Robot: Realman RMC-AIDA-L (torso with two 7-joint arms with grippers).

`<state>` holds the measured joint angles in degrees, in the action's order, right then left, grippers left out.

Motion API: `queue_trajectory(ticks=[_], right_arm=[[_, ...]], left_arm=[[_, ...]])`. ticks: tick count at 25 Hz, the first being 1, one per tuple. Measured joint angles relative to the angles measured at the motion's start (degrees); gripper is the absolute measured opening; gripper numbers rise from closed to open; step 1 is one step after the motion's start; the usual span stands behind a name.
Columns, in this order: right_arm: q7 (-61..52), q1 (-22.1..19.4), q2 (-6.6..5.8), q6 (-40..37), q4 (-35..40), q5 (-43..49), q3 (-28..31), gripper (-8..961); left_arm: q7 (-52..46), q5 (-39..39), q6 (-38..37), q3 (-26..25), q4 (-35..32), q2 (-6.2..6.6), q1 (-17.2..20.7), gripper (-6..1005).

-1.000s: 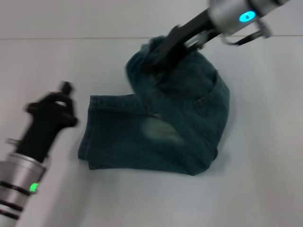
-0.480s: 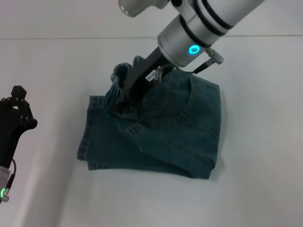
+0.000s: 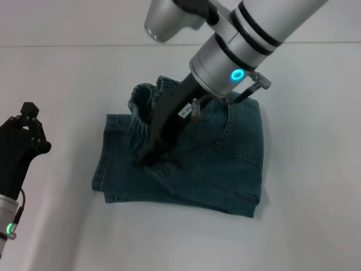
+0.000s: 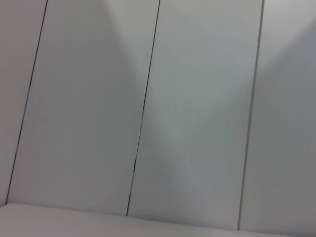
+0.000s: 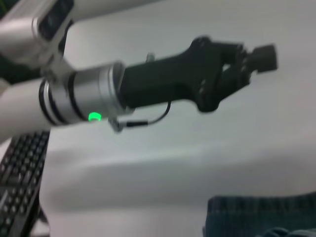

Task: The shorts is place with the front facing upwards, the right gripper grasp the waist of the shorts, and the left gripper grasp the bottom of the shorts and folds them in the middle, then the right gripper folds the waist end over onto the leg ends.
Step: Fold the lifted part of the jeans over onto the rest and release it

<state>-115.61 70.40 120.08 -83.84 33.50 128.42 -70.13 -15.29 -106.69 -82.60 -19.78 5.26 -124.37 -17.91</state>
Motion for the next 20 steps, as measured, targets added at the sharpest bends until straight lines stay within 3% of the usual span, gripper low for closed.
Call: queue_trajectory(ticks=[10, 15, 20], right_arm=[[-0.6, 0.4, 0.22, 0.7, 6.0, 0.0, -10.1, 954], [-0.1, -1.3, 0.14, 0.3, 10.9, -2.6, -10.6, 952], [-2.7, -1.1, 0.38, -0.3, 14.2, 1.3, -15.4, 949]], left_arm=[[0.0, -0.1, 1.4, 0.2, 0.1, -0.06, -0.4, 25], [0.0, 0.2, 1.3, -0.1, 0.1, -0.08, 0.0, 40], [0.0, 0.3, 1.4, -0.2, 0.0, -0.08, 0.2, 55]])
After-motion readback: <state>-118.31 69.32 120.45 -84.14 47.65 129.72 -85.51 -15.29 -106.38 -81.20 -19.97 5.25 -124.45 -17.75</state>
